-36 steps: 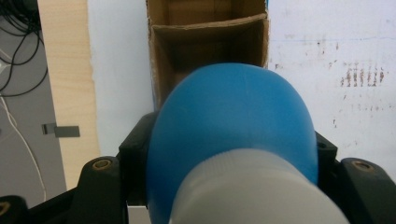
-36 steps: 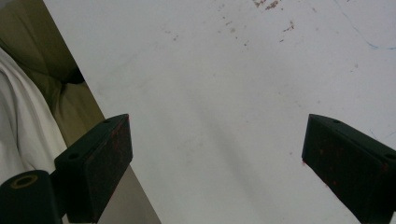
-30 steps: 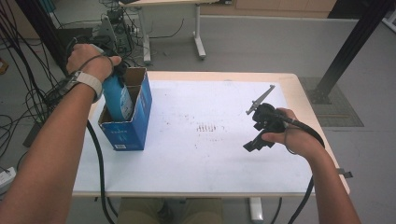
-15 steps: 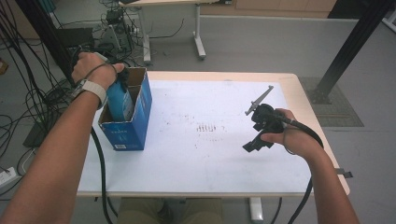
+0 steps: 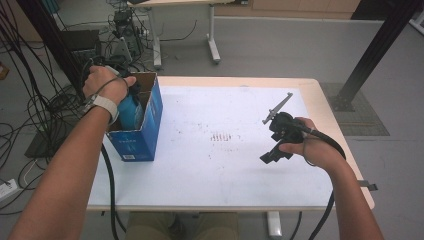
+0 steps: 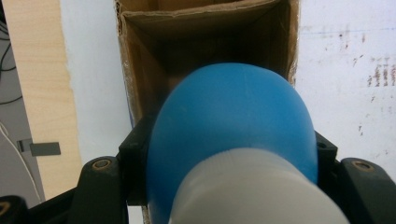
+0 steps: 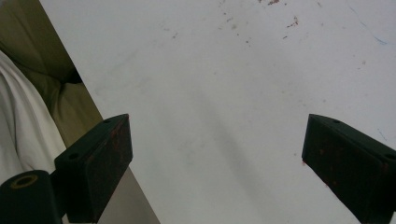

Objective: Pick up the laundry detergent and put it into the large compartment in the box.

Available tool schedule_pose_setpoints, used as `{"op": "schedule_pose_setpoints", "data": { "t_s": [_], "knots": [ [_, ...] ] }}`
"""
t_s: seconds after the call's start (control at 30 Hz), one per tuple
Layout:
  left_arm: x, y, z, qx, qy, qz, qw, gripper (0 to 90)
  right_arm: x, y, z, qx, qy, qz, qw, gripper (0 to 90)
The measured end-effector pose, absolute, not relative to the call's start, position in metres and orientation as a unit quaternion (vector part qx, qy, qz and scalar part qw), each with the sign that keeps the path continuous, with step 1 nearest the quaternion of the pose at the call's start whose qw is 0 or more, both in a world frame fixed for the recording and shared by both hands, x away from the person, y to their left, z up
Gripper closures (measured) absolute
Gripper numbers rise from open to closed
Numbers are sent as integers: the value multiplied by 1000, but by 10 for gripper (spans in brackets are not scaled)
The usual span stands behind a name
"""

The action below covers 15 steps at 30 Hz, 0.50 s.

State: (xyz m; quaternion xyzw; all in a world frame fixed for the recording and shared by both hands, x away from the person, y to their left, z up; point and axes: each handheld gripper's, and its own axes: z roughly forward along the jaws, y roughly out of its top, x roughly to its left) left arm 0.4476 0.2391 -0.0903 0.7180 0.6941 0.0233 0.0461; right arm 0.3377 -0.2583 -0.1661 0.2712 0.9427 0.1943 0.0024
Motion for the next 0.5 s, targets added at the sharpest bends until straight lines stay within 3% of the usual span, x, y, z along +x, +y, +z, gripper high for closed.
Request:
{"op": "schedule_pose_setpoints", "data": {
  "t_s": [0.5],
  "knots": [
    [446,239,-106,718,693,28,47,378,338,-259,-169,272,942,196,2,84]
  ]
}}
